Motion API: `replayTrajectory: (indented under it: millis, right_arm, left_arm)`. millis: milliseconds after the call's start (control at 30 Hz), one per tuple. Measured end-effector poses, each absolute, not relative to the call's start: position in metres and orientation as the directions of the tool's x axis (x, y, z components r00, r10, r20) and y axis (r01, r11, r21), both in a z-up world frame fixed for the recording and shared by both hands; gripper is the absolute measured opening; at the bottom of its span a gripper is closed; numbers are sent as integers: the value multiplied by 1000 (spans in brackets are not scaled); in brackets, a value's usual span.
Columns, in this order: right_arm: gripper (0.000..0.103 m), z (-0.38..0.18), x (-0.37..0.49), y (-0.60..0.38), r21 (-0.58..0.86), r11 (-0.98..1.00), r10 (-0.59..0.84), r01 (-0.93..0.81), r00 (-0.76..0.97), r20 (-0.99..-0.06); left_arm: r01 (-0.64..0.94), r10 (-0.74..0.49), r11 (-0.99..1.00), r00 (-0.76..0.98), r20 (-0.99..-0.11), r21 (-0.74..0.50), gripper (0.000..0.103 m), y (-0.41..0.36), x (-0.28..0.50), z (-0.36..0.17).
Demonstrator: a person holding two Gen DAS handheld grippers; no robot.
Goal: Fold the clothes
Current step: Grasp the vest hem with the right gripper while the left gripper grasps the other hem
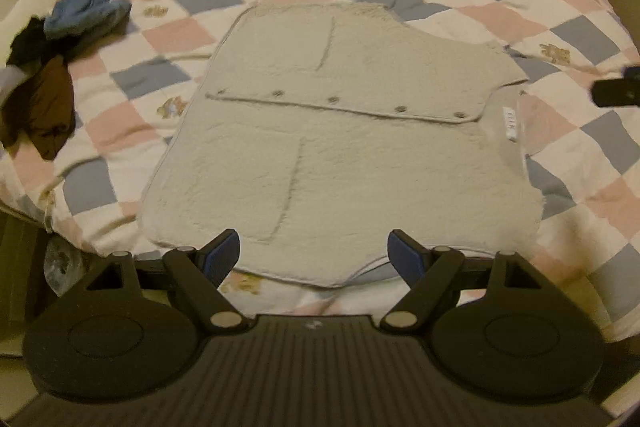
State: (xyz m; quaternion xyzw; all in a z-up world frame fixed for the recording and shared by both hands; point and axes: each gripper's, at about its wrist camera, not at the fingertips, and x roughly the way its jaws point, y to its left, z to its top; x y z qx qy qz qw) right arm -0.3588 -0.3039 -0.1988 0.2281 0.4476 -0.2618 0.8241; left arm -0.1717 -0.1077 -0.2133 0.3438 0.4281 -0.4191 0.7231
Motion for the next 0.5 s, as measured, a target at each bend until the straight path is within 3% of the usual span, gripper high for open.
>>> replayTrajectory:
  millis: [200,500]
  right_arm:
    - [81,-235,-378,-333,48,886,-191,461,458,-868]
    - [80,-249,-371,-363,-137,973,-220,188,546,-808]
  left_arm:
    - [940,-334,245,311,-890,236,79,-135,-253,-241]
    - [929,-449,-58,302,-841,364,76,-155,-343,-286]
